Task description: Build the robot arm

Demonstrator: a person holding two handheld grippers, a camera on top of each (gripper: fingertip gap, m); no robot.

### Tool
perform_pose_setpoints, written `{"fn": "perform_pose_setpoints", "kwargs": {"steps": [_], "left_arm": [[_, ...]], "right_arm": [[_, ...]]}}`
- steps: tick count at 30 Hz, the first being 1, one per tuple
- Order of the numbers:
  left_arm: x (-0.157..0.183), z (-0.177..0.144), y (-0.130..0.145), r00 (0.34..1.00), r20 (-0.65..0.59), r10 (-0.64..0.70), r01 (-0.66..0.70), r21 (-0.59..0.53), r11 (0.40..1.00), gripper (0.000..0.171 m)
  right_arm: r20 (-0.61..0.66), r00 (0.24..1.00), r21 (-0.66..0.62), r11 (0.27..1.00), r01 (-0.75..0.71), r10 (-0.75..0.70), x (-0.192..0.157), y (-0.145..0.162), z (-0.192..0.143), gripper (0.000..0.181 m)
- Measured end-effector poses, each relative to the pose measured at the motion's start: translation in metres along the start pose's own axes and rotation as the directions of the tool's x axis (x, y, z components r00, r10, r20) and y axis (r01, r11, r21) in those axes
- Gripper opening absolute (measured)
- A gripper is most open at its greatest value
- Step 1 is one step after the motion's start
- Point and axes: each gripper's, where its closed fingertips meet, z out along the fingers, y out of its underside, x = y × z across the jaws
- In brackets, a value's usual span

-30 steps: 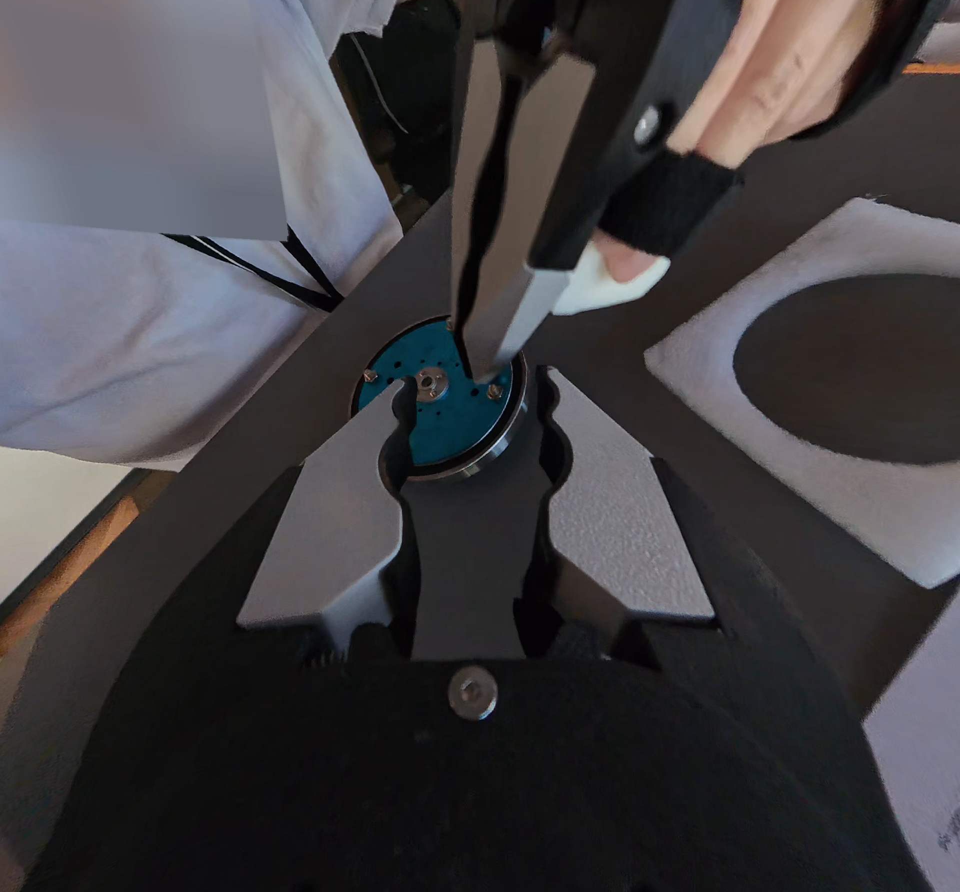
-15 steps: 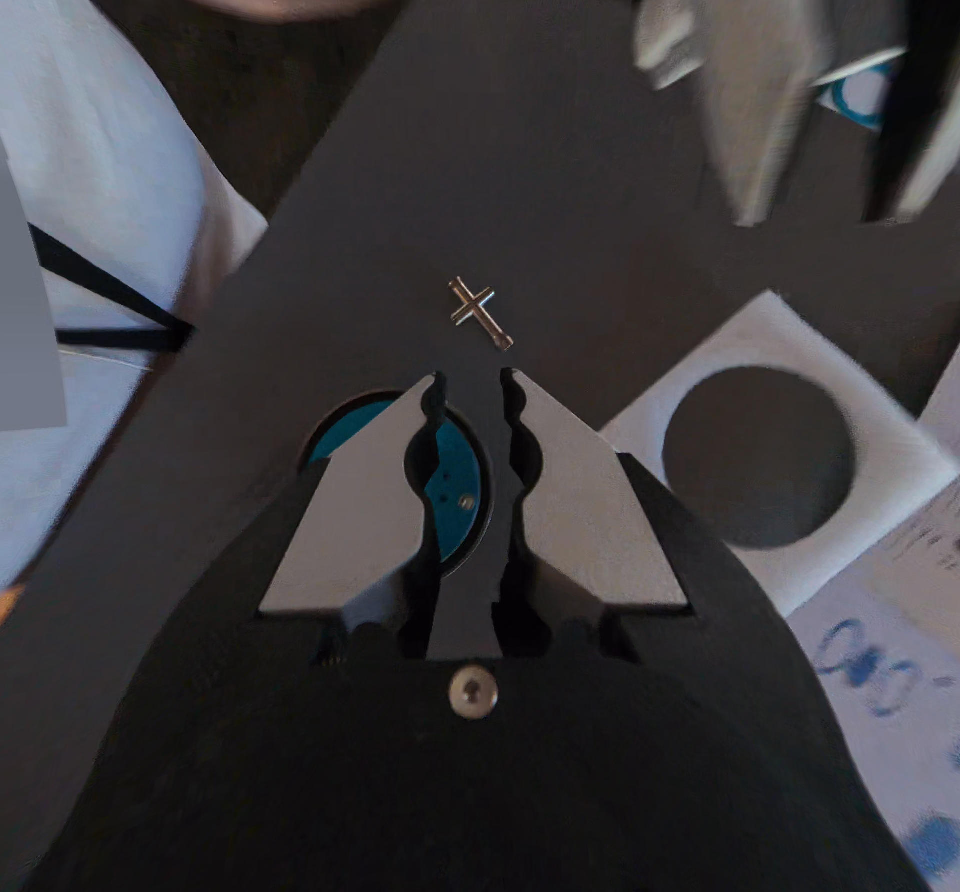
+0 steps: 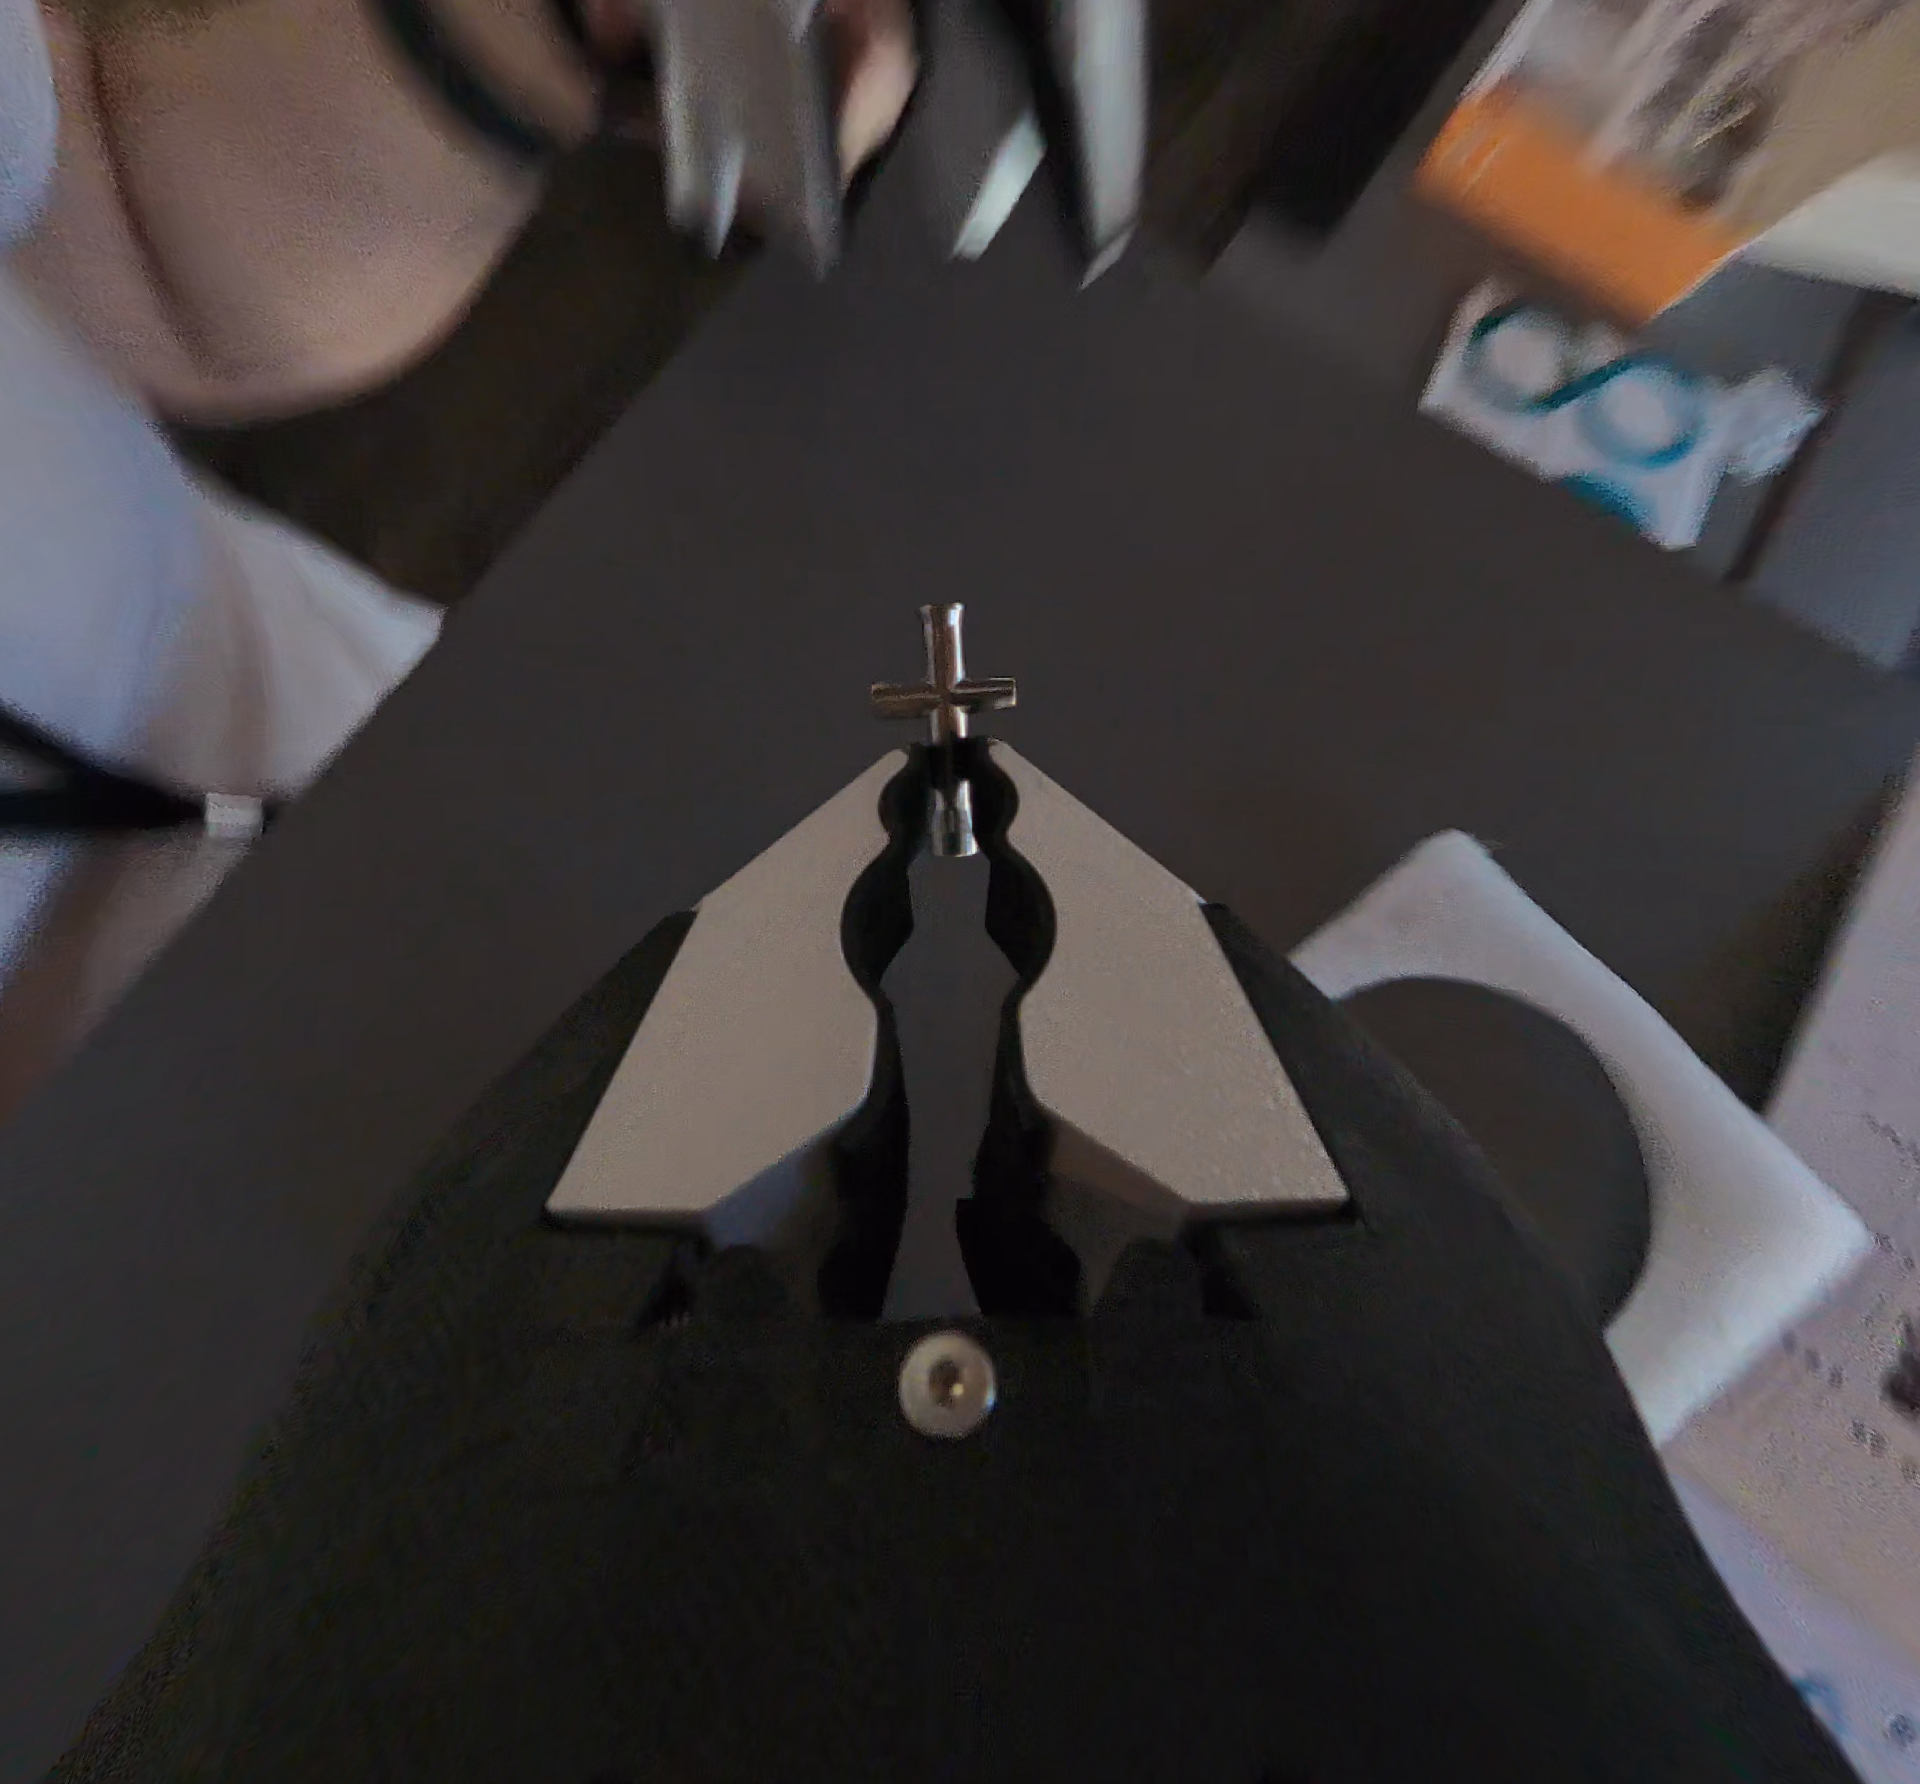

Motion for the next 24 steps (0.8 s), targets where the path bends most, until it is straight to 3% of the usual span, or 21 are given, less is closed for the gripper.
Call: {"fn": "perform_pose_setpoints", "kwargs": {"steps": [2,4,6,8,11,15,18,21,24], "left_arm": [[0.014,0.018,0.003,0.996,-0.043,-0.083,0.085,0.041,0.996,0.041],[0.026,0.043,0.004,0.986,-0.067,-0.15,0.154,0.068,0.986,0.044],[0.04,0.066,-0.002,0.973,-0.103,-0.208,0.22,0.119,0.968,0.044],[0.049,0.087,0.003,0.964,-0.104,-0.244,0.253,0.086,0.964,0.036],[0.062,0.104,0.006,0.962,-0.115,-0.247,0.255,0.062,0.965,0.029],[0.066,0.118,0.01,0.975,-0.077,-0.207,0.212,0.065,0.975,0.014],[0.074,0.125,0.017,0.986,-0.097,-0.133,0.134,-0.003,0.991,0.007],[0.076,0.126,0.031,0.99,-0.138,0.006,-0.03,-0.172,0.985,0.007],[0.075,0.123,0.032,0.951,-0.243,0.192,-0.266,-0.324,0.908,0.006]], "right_arm": [[-0.137,0.985,0.219,0.973,-0.077,0.108,0.01,-0.009,-0.031,0.006],[-0.283,0.94,0.322,0.942,-0.094,0.191,0.014,-0.004,-0.053,0.006],[-0.442,0.878,0.312,0.949,-0.04,0.182,0.011,0.006,-0.065,0.006],[-0.586,0.801,0.255,0.966,0.041,0.121,0.006,0.012,-0.076,0.006],[-0.701,0.71,0.202,0.973,0.109,0.066,-0.005,0.017,-0.091,0.006],[-0.728,0.682,0.229,0.961,0.153,0.065,-0.023,0.018,-0.097,0.005],[-0.733,0.678,0.213,0.966,0.144,0.06,-0.027,0.028,-0.098,0.006],[-0.657,0.754,0.166,0.976,0.141,0.003,-0.034,0.04,-0.093,0.016],[-0.467,0.882,0.157,0.974,0.16,-0.07,-0.049,0.033,-0.098,0.021]]}}
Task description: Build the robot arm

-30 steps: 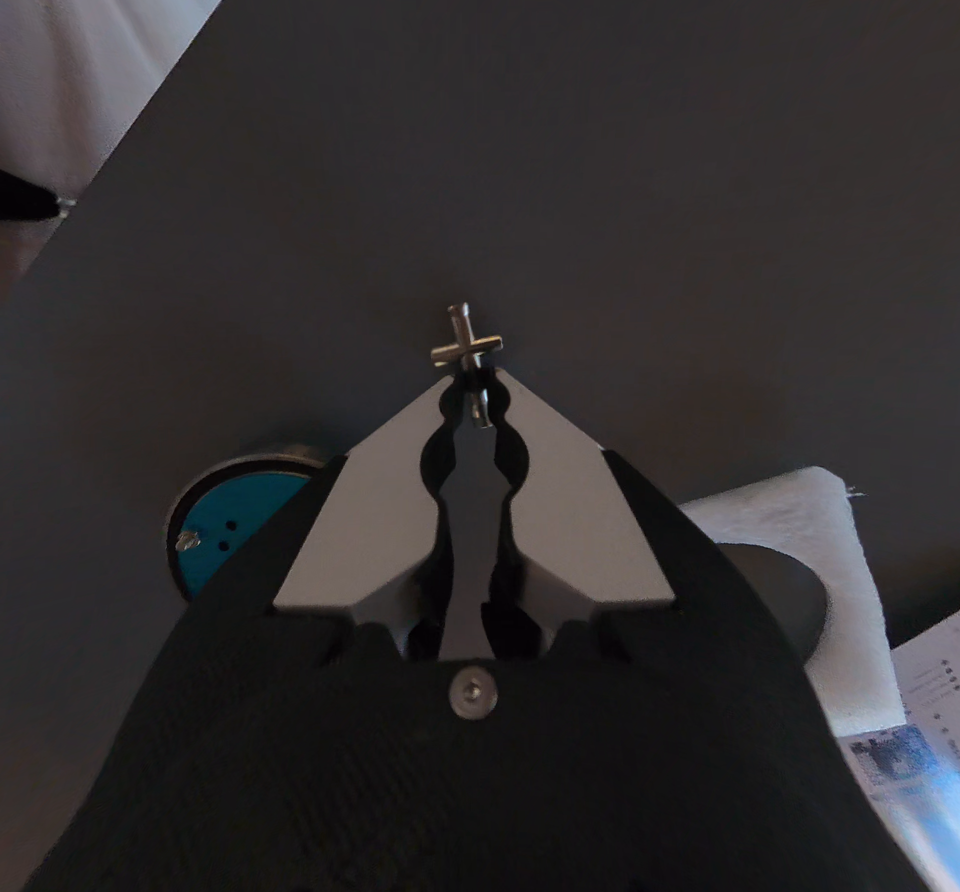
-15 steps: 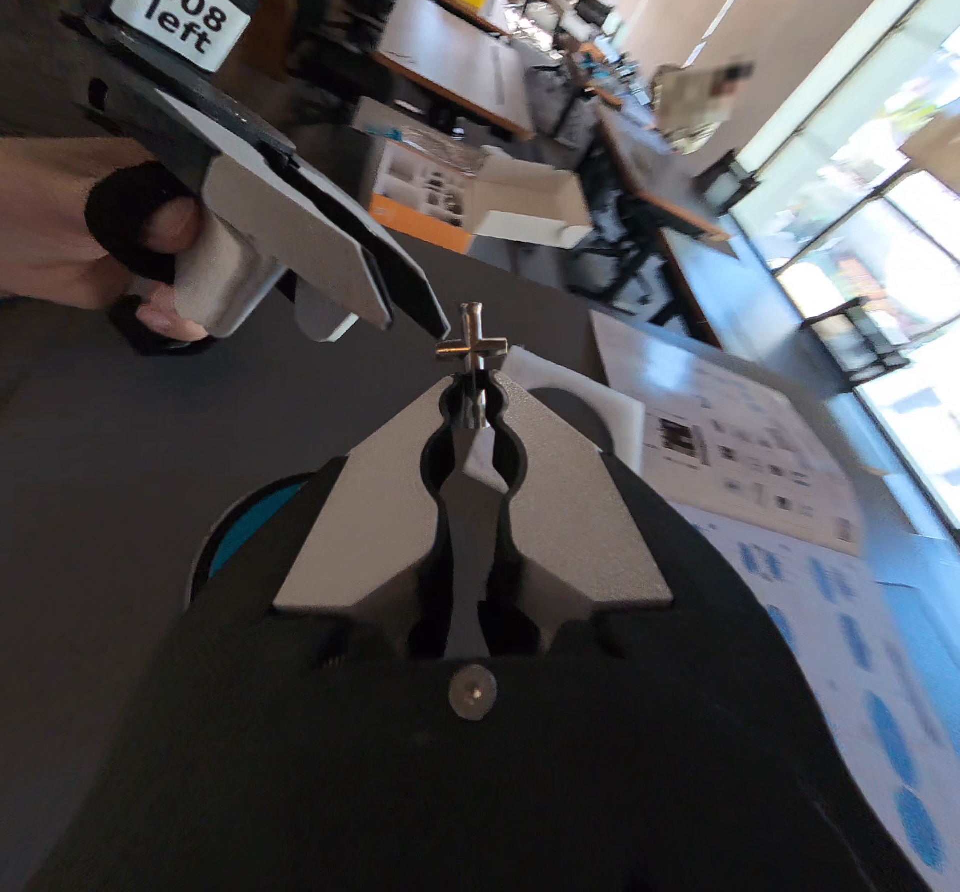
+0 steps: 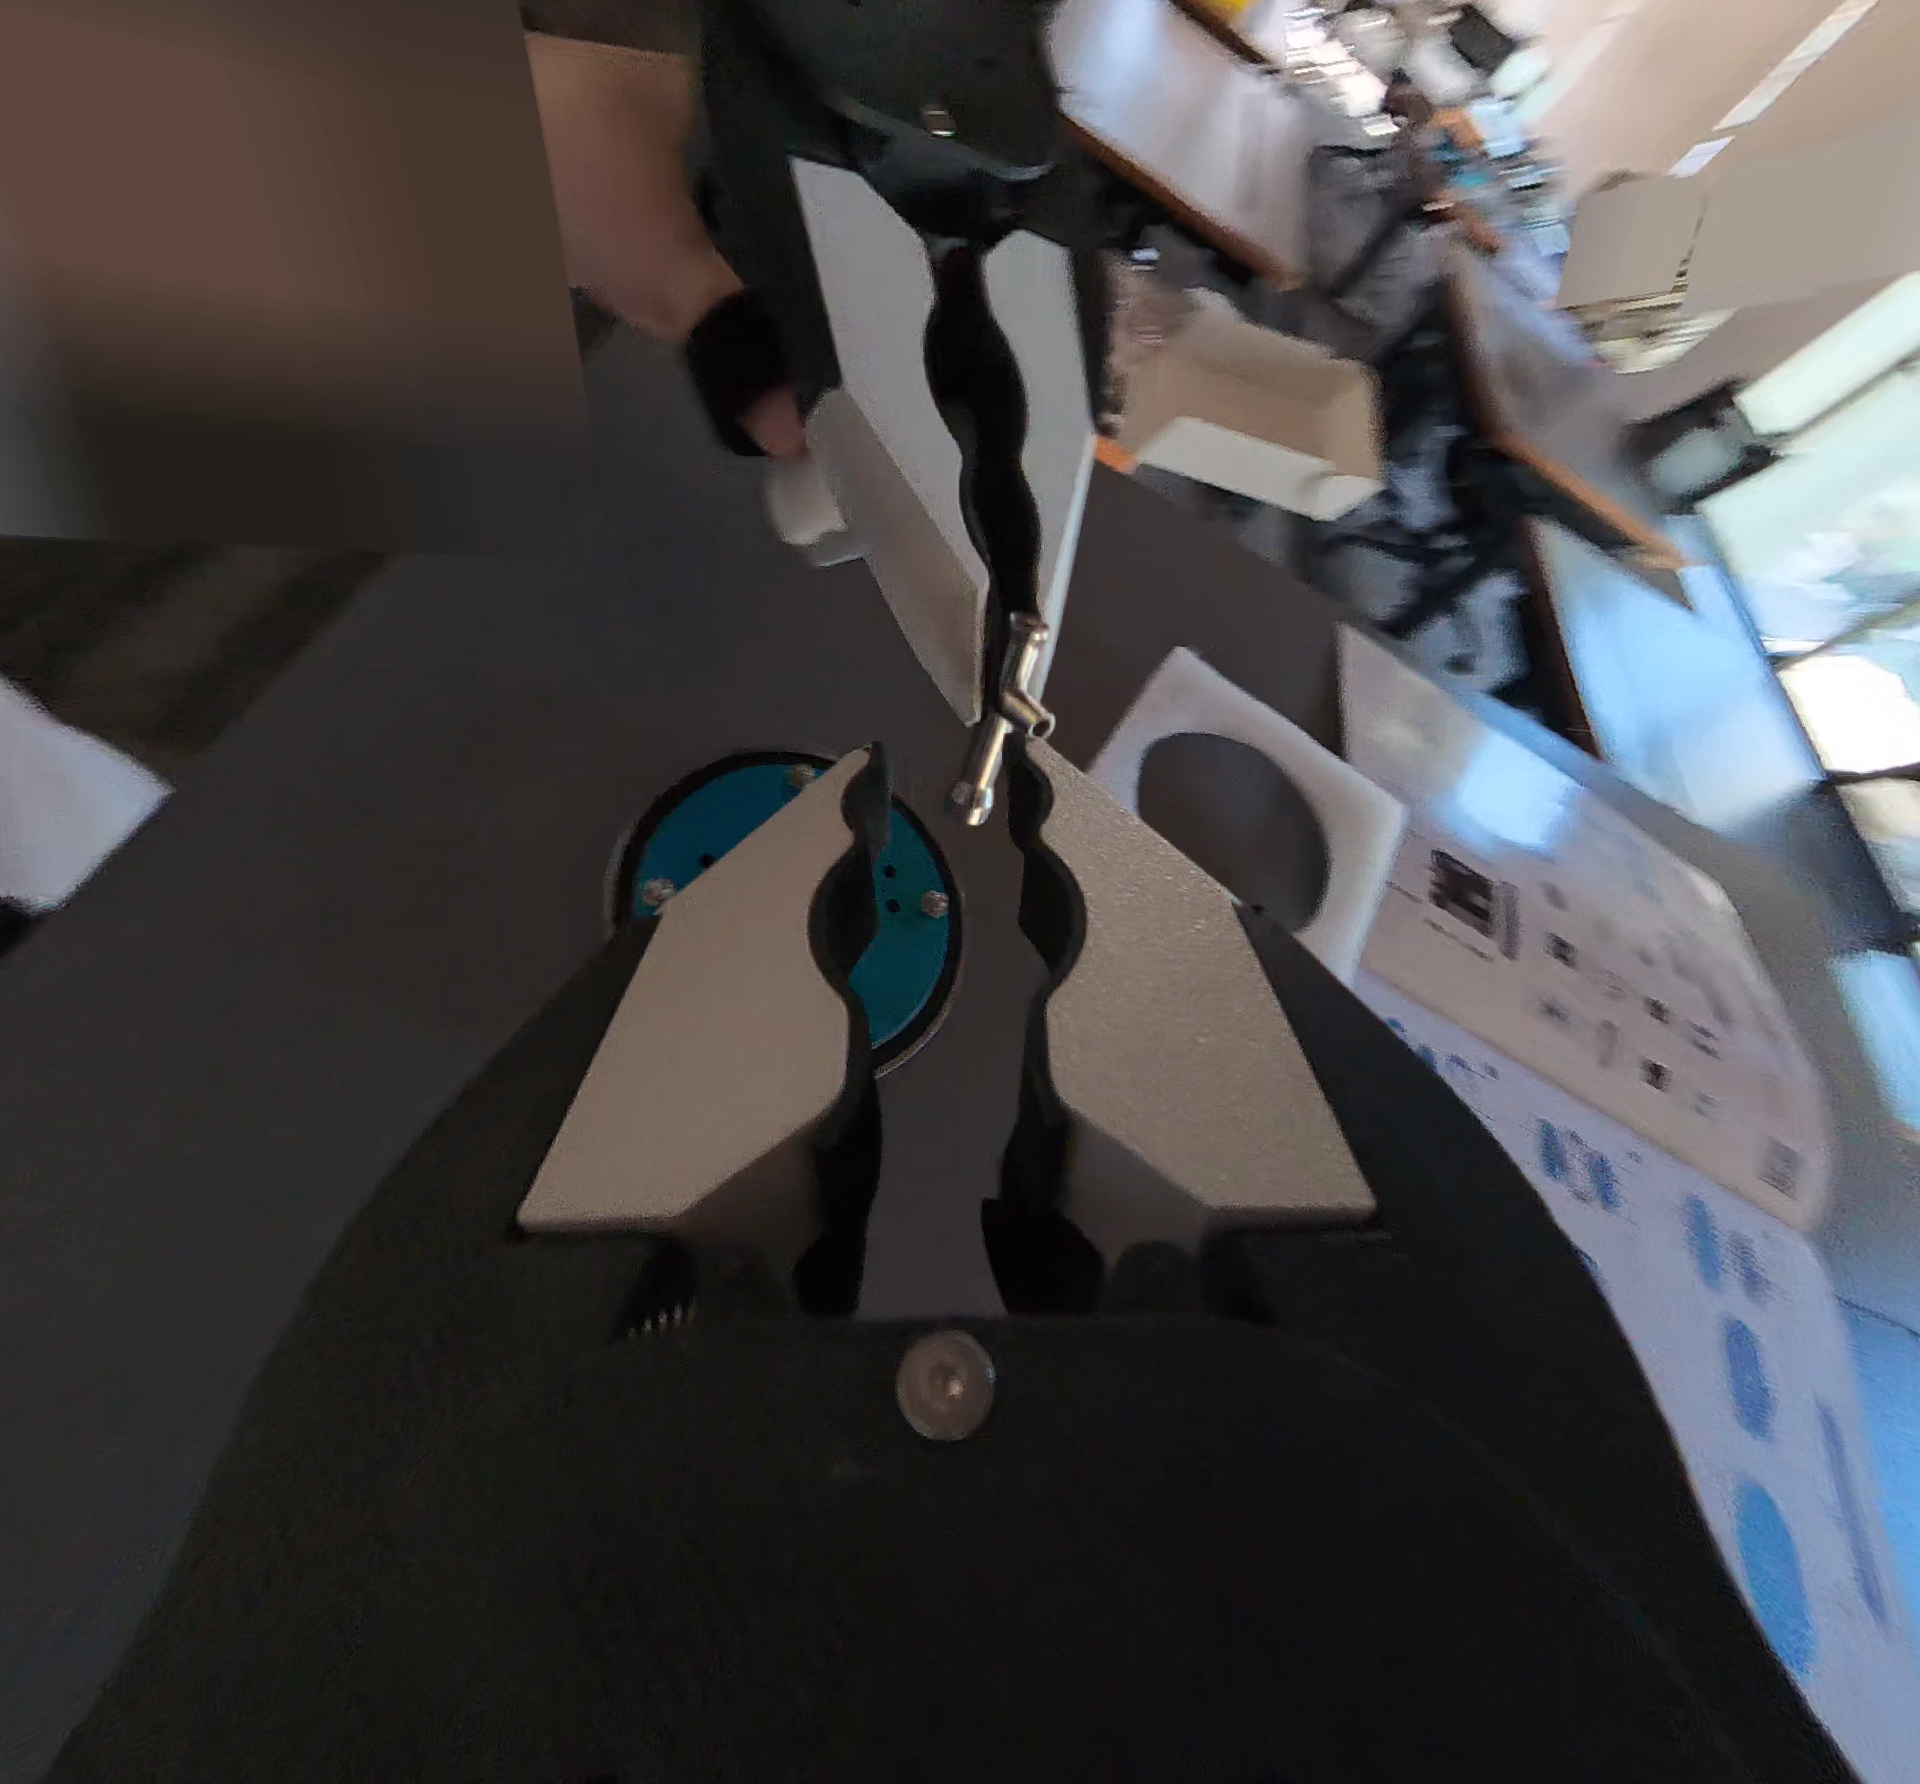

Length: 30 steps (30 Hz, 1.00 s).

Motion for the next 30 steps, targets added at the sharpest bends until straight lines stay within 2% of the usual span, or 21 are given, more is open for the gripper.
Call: {"fn": "perform_pose_setpoints", "kwargs": {"steps": [2,5,7,11,16,18,19,20,21,22,24,26,28,30], "left_arm": [[0.002,0.0,0.002,0.986,-0.036,0.162,-0.166,-0.143,0.976,0.006],[0.003,0.0,0.003,0.95,-0.074,0.302,-0.311,-0.296,0.903,0.007],[0.004,0.001,-0.003,0.941,-0.091,0.326,-0.338,-0.309,0.889,0.006],[0.004,0.001,-0.002,0.929,-0.114,0.352,-0.37,-0.334,0.867,0.006],[0.003,0.002,0.004,0.919,-0.139,0.369,-0.394,-0.361,0.845,0.006],[0.002,0.002,0.002,0.921,-0.157,0.356,-0.389,-0.338,0.857,0.007],[0.0,0.001,0.001,0.928,-0.158,0.337,-0.371,-0.326,0.87,0.017],[-0.005,0.0,0.004,0.939,-0.141,0.313,-0.343,-0.327,0.881,0.038],[-0.014,-0.002,0.007,0.95,-0.114,0.291,-0.312,-0.326,0.892,0.049],[-0.018,-0.001,0.009,0.961,-0.101,0.258,-0.277,-0.288,0.917,0.05],[-0.01,0.004,0.01,0.98,-0.156,0.123,-0.147,-0.152,0.977,0.04],[-0.003,0.012,0.008,0.98,-0.2,0.011,-0.02,-0.044,0.999,0.037],[-0.005,0.021,0.003,0.984,-0.178,-0.029,0.039,0.051,0.998,0.031],[-0.007,0.023,-0.004,0.989,-0.148,-0.015,0.037,0.146,0.989,0.009]], "right_arm": [[0.168,0.983,-0.019,0.997,-0.071,0.073,-0.005,-0.012,-0.005,0.023],[0.187,0.972,-0.092,0.988,-0.124,0.139,0.012,-0.02,-0.002,0.025],[0.191,0.97,-0.128,0.984,-0.127,0.15,0.015,-0.018,0.001,0.023],[0.208,0.964,-0.103,0.984,-0.144,0.163,0.011,-0.015,0.005,0.008],[0.221,0.955,-0.076,0.979,-0.187,0.2,0.01,-0.011,0.007,0.007],[0.234,0.936,-0.053,0.965,-0.258,0.263,0.014,-0.011,0.006,0.006],[0.235,0.927,-0.041,0.956,-0.291,0.293,0.017,-0.01,0.005,0.006],[0.23,0.92,-0.028,0.947,-0.32,0.318,0.021,-0.008,0.004,0.006],[0.225,0.913,-0.013,0.938,-0.346,0.34,0.025,-0.007,0.003,0.006],[0.227,0.905,0.001,0.929,-0.371,0.361,0.027,-0.005,0.001,0.006],[0.226,0.887,0.025,0.907,-0.42,0.404,0.032,-0.004,0.0,0.006],[0.249,0.866,0.064,0.885,-0.462,0.434,0.034,-0.008,-0.001,0.006],[0.273,0.843,0.1,0.858,-0.503,0.463,0.037,-0.013,-0.003,0.006],[0.295,0.824,0.126,0.835,-0.535,0.484,0.041,-0.017,-0.005,0.005]]}}
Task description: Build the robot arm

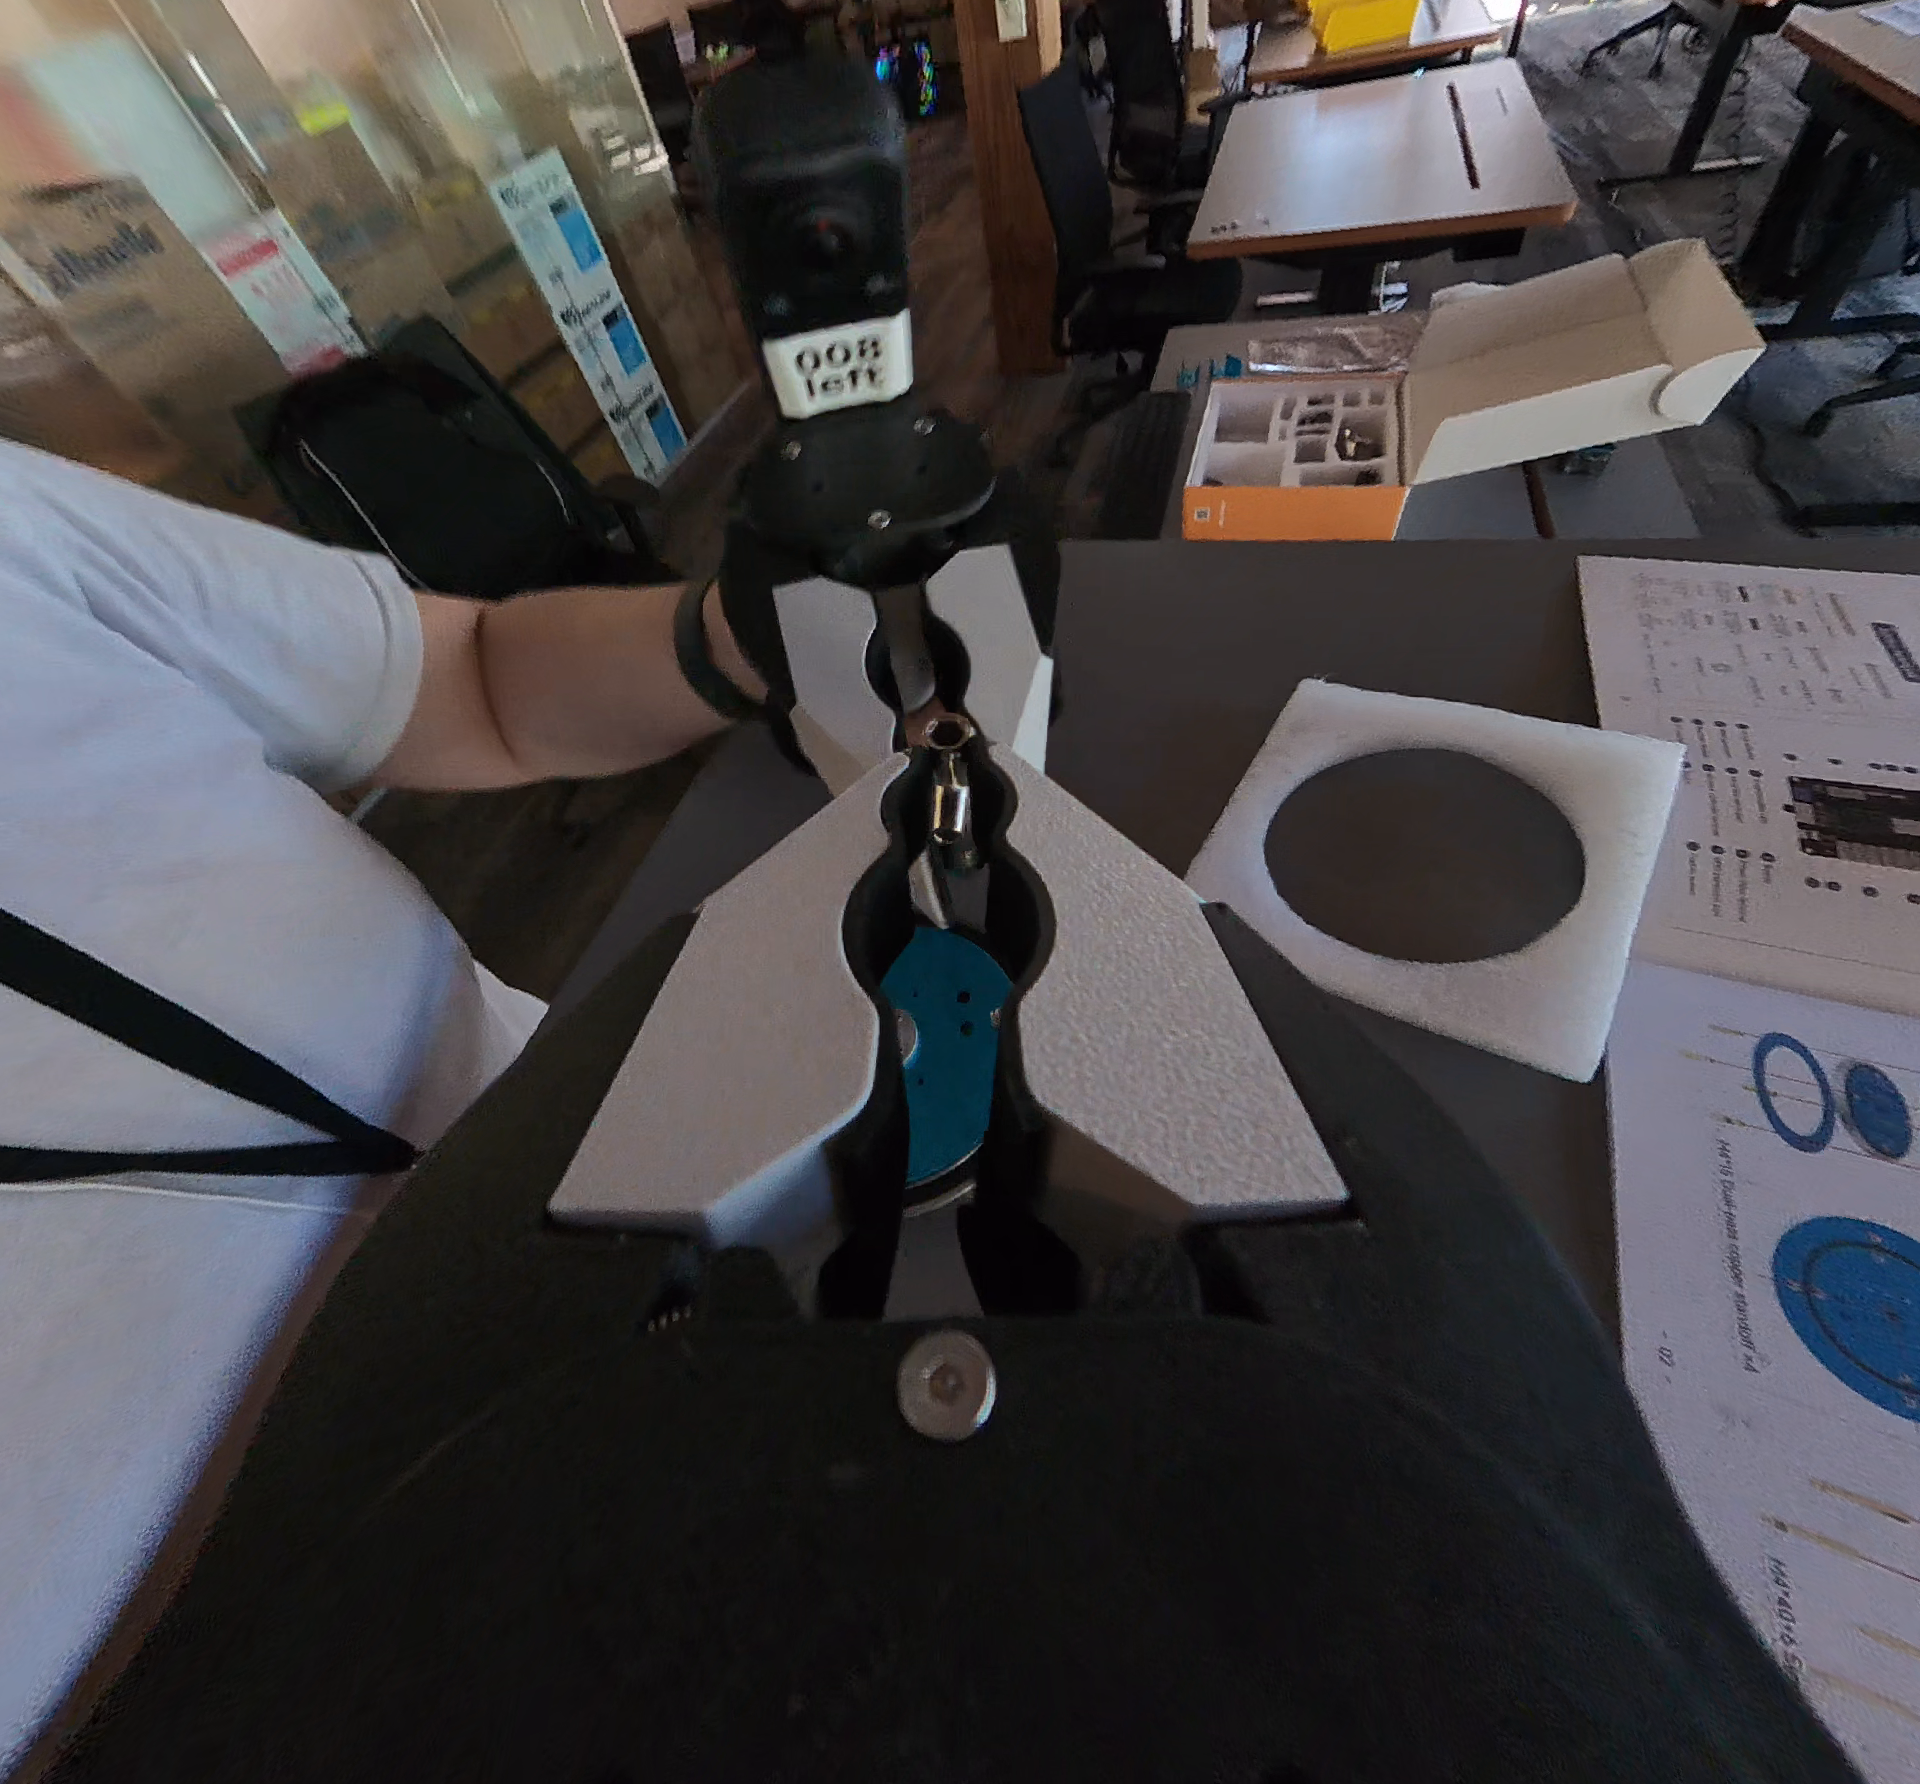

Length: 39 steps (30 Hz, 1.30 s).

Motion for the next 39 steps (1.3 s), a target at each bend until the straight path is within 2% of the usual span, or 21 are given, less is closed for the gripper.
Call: {"fn": "perform_pose_setpoints", "kwargs": {"steps": [2,4,8,10,14,23,27,31,32,33,34,36,39], "left_arm": [[-0.001,-0.002,-0.002,1.0,0.016,-0.003,0.003,0.031,1.0,0.009],[0.002,-0.005,-0.001,1.0,0.0,-0.014,0.014,-0.002,1.0,0.009],[0.005,-0.007,0.005,1.0,0.002,-0.008,0.008,-0.094,0.995,0.009],[0.008,-0.006,0.007,1.0,-0.009,-0.02,0.019,-0.116,0.993,0.009],[0.008,-0.006,0.012,1.0,0.007,0.011,-0.01,-0.16,0.987,0.01],[0.001,-0.009,0.018,0.997,0.06,0.044,-0.031,-0.194,0.981,0.009],[0.002,-0.009,0.019,0.998,0.059,0.017,-0.007,-0.176,0.984,0.009],[0.003,-0.01,0.018,0.995,0.083,0.054,-0.042,-0.141,0.989,0.009],[0.006,-0.014,0.016,0.995,0.087,0.048,-0.039,-0.103,0.994,0.028],[0.008,-0.019,0.015,0.995,0.094,0.025,-0.018,-0.072,0.997,0.064],[0.012,-0.025,0.019,0.995,0.098,0.005,0.002,-0.064,0.998,0.083],[0.02,-0.03,0.034,0.994,0.111,-0.012,0.022,-0.093,0.995,0.092],[0.026,-0.026,0.043,0.984,0.173,0.031,-0.005,-0.145,0.989,0.092]], "right_arm": [[0.001,1.0,0.011,1.0,0.0,0.0,0.002,0.0,-0.004,0.005],[0.027,0.999,0.007,1.0,0.031,-0.031,-0.001,0.003,-0.007,0.005],[0.114,0.993,-0.129,0.99,0.051,-0.037,-0.011,0.019,0.0,0.027],[0.114,0.993,-0.18,0.982,0.05,-0.03,-0.011,0.021,0.006,0.027],[0.11,0.994,-0.257,0.966,0.014,0.015,-0.007,0.025,0.011,0.008],[0.098,0.99,-0.33,0.942,-0.06,0.097,0.0,0.034,0.019,0.007],[0.109,0.992,-0.381,0.925,-0.014,0.06,-0.001,0.041,0.017,0.007],[0.104,0.994,-0.412,0.909,0.068,-0.027,-0.003,0.042,0.017,0.007],[0.095,0.993,-0.435,0.895,0.099,-0.064,-0.001,0.043,0.015,0.006],[0.109,0.986,-0.476,0.865,0.162,-0.125,0.0,0.047,0.012,0.006],[0.162,0.967,-0.51,0.823,0.252,-0.196,-0.004,0.053,0.008,0.006],[0.234,0.914,-0.559,0.723,0.406,-0.332,-0.006,0.06,0.006,0.006],[0.326,0.825,-0.679,0.494,0.544,-0.46,0.003,0.073,0.004,0.007]]}}
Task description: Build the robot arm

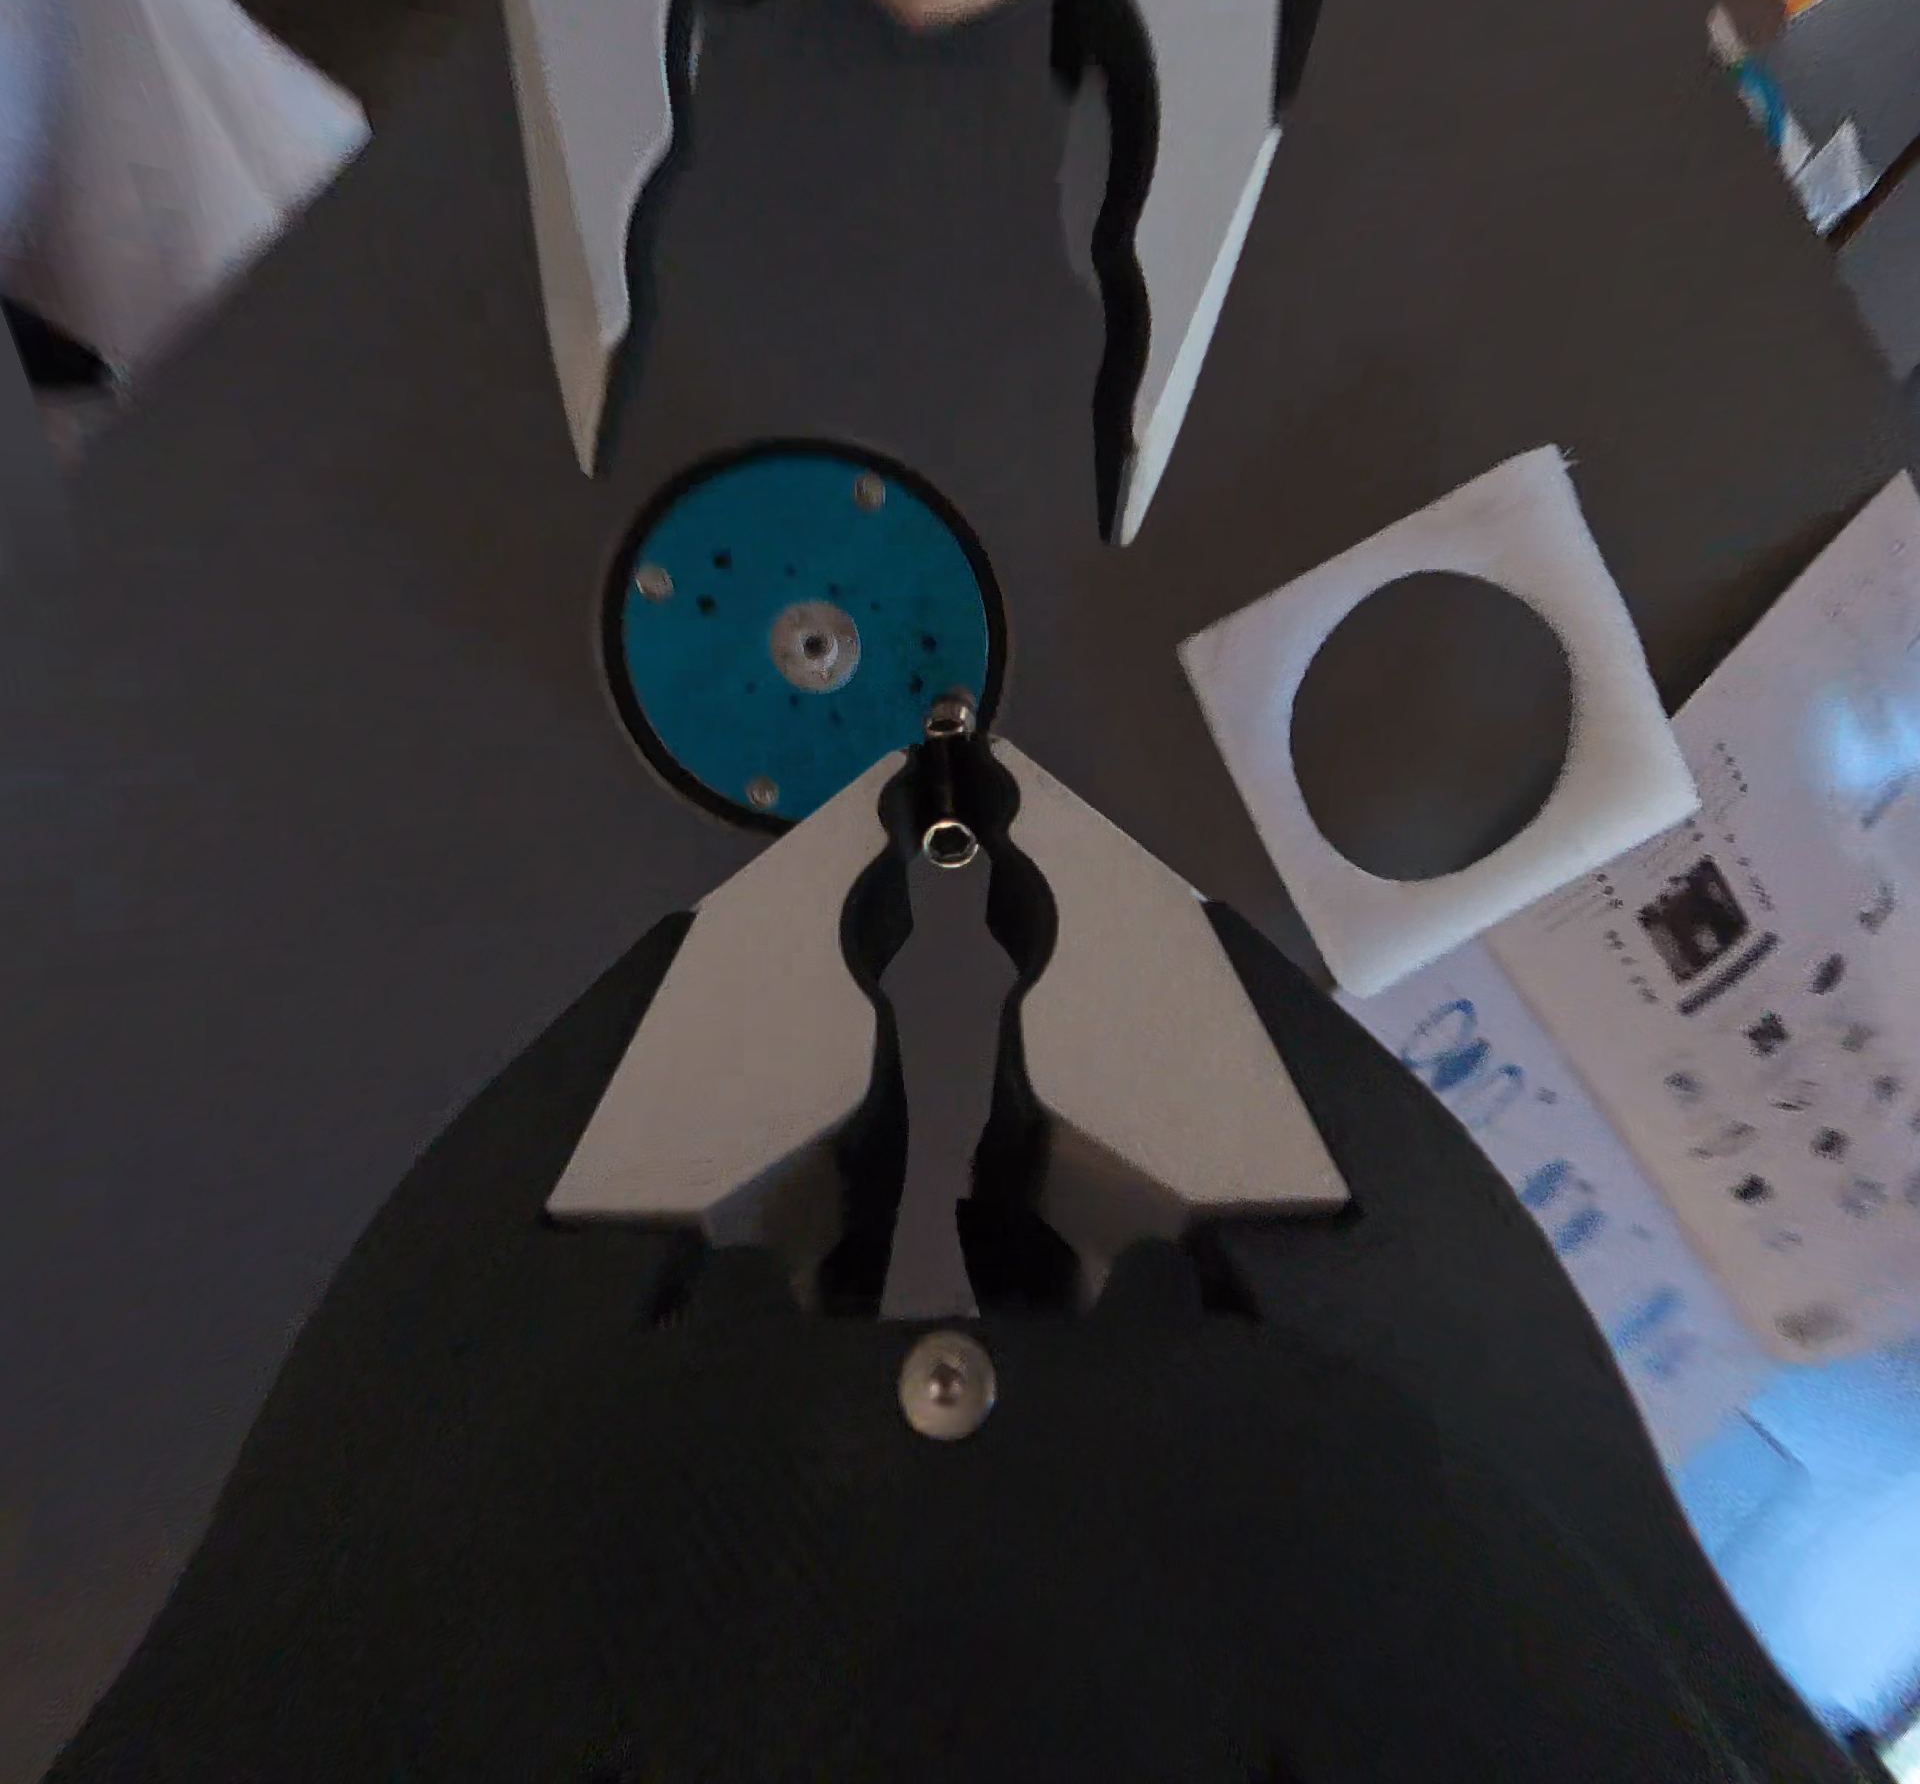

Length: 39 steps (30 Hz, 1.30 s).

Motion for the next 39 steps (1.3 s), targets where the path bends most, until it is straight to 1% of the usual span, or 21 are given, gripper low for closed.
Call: {"fn": "perform_pose_setpoints", "kwargs": {"steps": [2,3,5,7,8,9,10,11,12,15,19,22,26,27,29,30,31,32,34,37,39], "left_arm": [[0.003,0.002,-0.007,1.0,0.009,-0.006,0.006,0.018,1.0,0.079],[0.002,0.002,-0.009,1.0,0.008,-0.023,0.023,0.016,1.0,0.067],[-0.006,0.003,-0.012,0.999,0.031,-0.018,0.017,0.014,1.0,0.045],[-0.014,0.006,-0.014,0.999,0.054,0.002,-0.003,0.016,1.0,0.041],[-0.014,0.009,-0.014,0.999,0.045,0.005,-0.006,0.015,1.0,0.036],[-0.015,0.011,-0.015,0.999,0.041,0.006,-0.007,0.014,1.0,0.037],[-0.013,0.014,-0.016,1.0,0.025,0.016,-0.016,0.013,1.0,0.032],[-0.011,0.016,-0.017,0.999,0.016,0.036,-0.036,0.01,0.999,0.02],[-0.011,0.017,-0.019,0.998,0.022,0.059,-0.059,0.011,0.998,0.011],[-0.011,0.018,-0.023,0.995,0.032,0.094,-0.094,0.025,0.995,0.009],[-0.005,0.012,-0.038,0.998,-0.016,0.053,-0.05,0.117,0.992,0.009],[-0.007,0.011,-0.039,0.999,-0.01,0.052,-0.05,0.129,0.99,0.009],[-0.008,0.013,-0.037,0.998,0.005,0.062,-0.062,0.128,0.99,0.009],[-0.008,0.011,-0.036,0.998,0.014,0.065,-0.066,0.127,0.99,0.025],[-0.008,0.004,-0.025,0.999,0.025,0.037,-0.038,0.072,0.997,0.041],[-0.003,0.0,-0.018,0.999,0.008,0.039,-0.039,0.051,0.998,0.02],[0.003,-0.002,-0.011,0.999,-0.003,0.047,-0.047,0.026,0.999,0.005],[0.003,-0.002,-0.003,0.999,0.015,0.049,-0.049,-0.007,0.999,0.007],[0.001,0.003,0.011,0.998,0.043,0.049,-0.045,-0.08,0.996,0.02],[-0.001,0.009,0.025,0.999,0.039,0.032,-0.025,-0.17,0.985,0.018],[0.0,0.008,0.028,0.999,0.039,0.023,-0.015,-0.193,0.981,0.011]], "right_arm": [[0.002,0.997,-0.116,0.991,0.072,-0.072,0.003,0.006,0.003,0.007],[0.01,0.996,-0.133,0.987,0.088,-0.088,0.003,0.004,0.003,0.007],[0.04,0.995,-0.096,0.991,0.096,-0.093,0.0,-0.007,0.001,0.007],[0.044,0.996,-0.019,0.997,0.079,-0.078,-0.002,-0.018,-0.002,0.007],[0.041,0.997,0.025,0.998,0.065,-0.066,-0.002,-0.024,-0.005,0.006],[0.035,0.998,0.063,0.997,0.051,-0.053,-0.001,-0.028,-0.007,0.006],[0.036,0.999,0.089,0.995,0.036,-0.039,0.0,-0.03,-0.009,0.006],[0.046,0.999,0.107,0.994,0.022,-0.027,-0.001,-0.032,-0.011,0.006],[0.046,0.999,0.12,0.993,0.008,-0.014,-0.001,-0.033,-0.012,0.006],[0.052,0.998,0.172,0.984,-0.04,0.032,0.0,-0.035,-0.016,0.006],[0.119,0.984,0.359,0.919,-0.164,0.13,0.0,-0.049,-0.032,0.007],[0.127,0.978,0.385,0.901,-0.2,0.163,0.002,-0.047,-0.034,0.007],[0.098,0.985,0.344,0.923,-0.17,0.145,0.002,-0.044,-0.031,0.006],[0.085,0.987,0.326,0.932,-0.159,0.139,0.003,-0.042,-0.03,0.006],[0.068,0.988,0.252,0.956,-0.148,0.135,0.005,-0.033,-0.024,0.006],[0.061,0.989,0.205,0.968,-0.143,0.134,0.005,-0.026,-0.019,0.007],[0.064,0.989,0.157,0.978,-0.14,0.131,0.005,-0.019,-0.013,0.007],[0.07,0.989,0.123,0.983,-0.139,0.131,0.005,-0.014,-0.008,0.007],[0.094,0.986,0.078,0.986,-0.145,0.138,0.005,-0.009,0.002,0.007],[0.134,0.982,0.042,0.989,-0.14,0.133,0.005,-0.01,0.007,0.007],[0.137,0.983,0.027,0.992,-0.125,0.12,0.007,-0.01,0.009,0.007]]}}
